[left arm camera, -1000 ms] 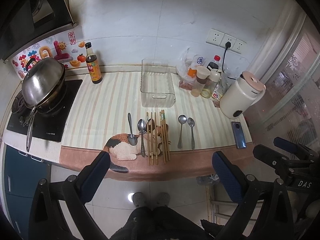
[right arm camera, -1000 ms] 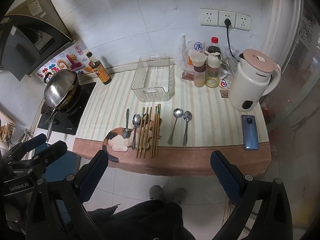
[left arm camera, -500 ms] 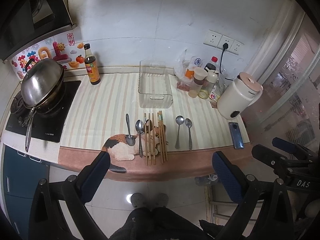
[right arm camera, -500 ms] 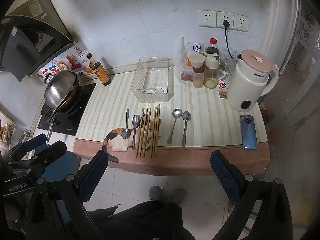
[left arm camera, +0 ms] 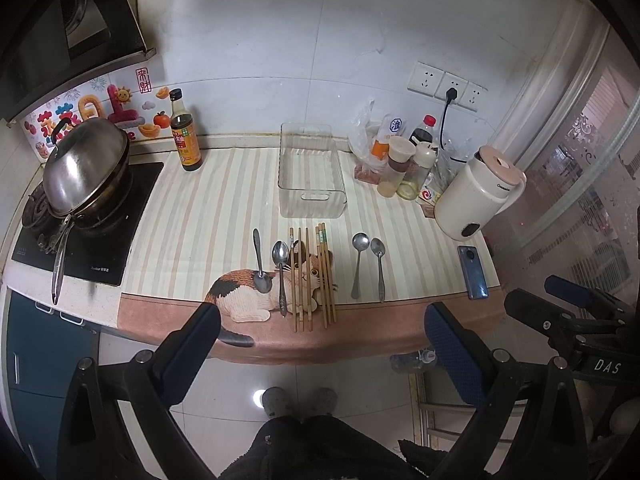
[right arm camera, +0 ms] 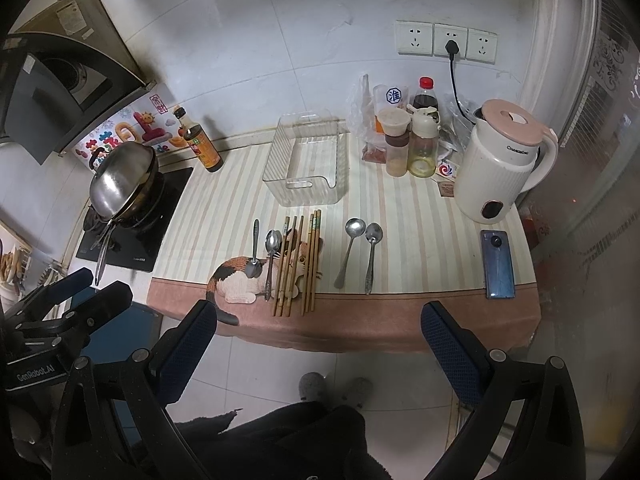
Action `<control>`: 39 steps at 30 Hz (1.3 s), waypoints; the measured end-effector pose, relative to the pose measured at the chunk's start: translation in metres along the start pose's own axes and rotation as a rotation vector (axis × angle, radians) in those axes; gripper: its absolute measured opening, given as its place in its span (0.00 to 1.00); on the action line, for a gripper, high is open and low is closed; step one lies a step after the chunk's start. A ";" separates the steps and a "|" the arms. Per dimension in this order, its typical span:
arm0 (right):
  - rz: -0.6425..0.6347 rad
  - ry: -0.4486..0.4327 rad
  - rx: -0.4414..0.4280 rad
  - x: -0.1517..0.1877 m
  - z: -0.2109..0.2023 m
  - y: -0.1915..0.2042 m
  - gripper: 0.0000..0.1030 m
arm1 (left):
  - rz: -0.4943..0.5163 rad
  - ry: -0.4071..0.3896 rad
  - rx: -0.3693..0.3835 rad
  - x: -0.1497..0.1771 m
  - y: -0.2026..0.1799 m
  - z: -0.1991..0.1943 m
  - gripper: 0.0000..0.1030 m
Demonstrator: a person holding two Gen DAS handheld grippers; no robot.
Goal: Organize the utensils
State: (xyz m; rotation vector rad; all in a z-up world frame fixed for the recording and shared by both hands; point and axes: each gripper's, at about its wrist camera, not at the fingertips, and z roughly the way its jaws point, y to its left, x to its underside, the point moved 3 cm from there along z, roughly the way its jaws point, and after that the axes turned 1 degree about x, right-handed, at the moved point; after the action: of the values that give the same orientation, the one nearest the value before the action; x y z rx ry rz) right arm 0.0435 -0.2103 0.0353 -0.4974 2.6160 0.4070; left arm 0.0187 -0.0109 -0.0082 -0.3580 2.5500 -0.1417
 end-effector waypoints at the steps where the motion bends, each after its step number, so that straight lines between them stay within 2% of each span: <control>1: -0.001 0.000 0.001 0.000 0.000 0.000 1.00 | 0.000 -0.001 0.000 0.000 0.000 0.000 1.00; 16: 0.003 -0.008 -0.001 -0.005 -0.004 0.004 1.00 | -0.002 -0.003 -0.002 0.001 0.002 -0.001 1.00; 23: 0.025 0.018 0.013 -0.012 0.019 0.008 1.00 | -0.027 -0.017 -0.105 -0.005 0.014 0.023 1.00; 28: 0.046 0.059 0.054 -0.013 0.064 0.002 1.00 | -0.033 -0.010 -0.224 -0.009 0.030 0.068 1.00; 35: 0.095 0.153 0.148 -0.011 0.162 -0.018 0.98 | -0.074 0.091 -0.316 -0.004 0.069 0.153 1.00; 39: 0.114 0.216 0.141 -0.004 0.221 -0.026 0.81 | -0.094 0.177 -0.372 0.010 0.093 0.200 1.00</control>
State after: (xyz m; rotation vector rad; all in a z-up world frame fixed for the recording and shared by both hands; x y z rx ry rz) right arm 0.1383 -0.1531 -0.1577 -0.3645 2.8662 0.2116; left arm 0.0980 0.0703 -0.1979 -0.6314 2.7321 0.2828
